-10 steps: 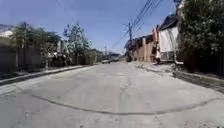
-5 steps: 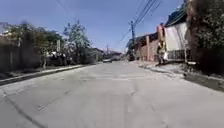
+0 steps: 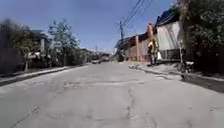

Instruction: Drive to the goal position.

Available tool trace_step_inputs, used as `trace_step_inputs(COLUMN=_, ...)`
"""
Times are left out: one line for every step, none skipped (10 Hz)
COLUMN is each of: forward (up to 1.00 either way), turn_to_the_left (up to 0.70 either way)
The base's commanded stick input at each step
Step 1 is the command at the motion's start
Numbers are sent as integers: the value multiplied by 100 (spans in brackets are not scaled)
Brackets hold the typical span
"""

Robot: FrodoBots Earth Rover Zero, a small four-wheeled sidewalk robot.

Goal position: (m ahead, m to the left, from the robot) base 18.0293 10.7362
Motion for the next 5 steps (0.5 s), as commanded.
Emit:
trace_step_inputs(forward=100, turn_to_the_left=2)
trace_step_inputs(forward=100, turn_to_the_left=2)
trace_step_inputs(forward=100, turn_to_the_left=2)
trace_step_inputs(forward=100, turn_to_the_left=2)
trace_step_inputs(forward=100, turn_to_the_left=2)
